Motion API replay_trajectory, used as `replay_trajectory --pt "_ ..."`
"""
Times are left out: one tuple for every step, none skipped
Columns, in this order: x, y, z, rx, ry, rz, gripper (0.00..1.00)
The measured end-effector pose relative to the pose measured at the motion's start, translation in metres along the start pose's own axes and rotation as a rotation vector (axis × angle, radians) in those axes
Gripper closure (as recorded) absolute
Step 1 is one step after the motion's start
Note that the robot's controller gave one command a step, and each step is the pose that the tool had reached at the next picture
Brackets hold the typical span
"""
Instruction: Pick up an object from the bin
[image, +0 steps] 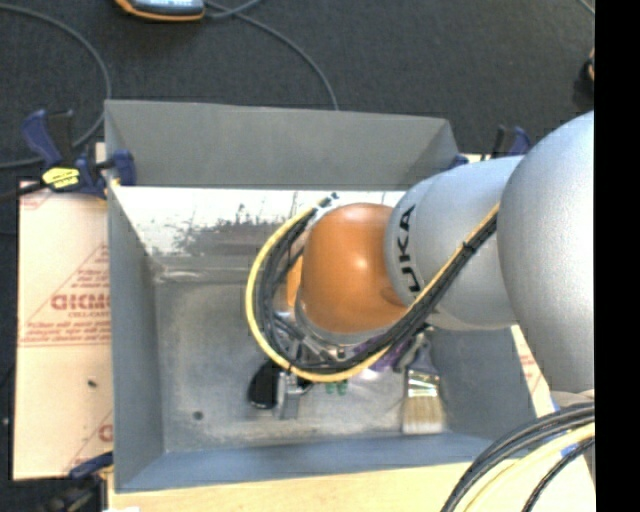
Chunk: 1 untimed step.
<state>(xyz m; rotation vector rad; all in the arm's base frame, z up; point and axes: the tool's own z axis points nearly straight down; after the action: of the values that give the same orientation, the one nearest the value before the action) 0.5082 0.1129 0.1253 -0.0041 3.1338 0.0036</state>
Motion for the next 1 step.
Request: replay_trajectory --pt "-0.0096 -0.0257 0.0251 0.001 0.01 0.145 0.0"
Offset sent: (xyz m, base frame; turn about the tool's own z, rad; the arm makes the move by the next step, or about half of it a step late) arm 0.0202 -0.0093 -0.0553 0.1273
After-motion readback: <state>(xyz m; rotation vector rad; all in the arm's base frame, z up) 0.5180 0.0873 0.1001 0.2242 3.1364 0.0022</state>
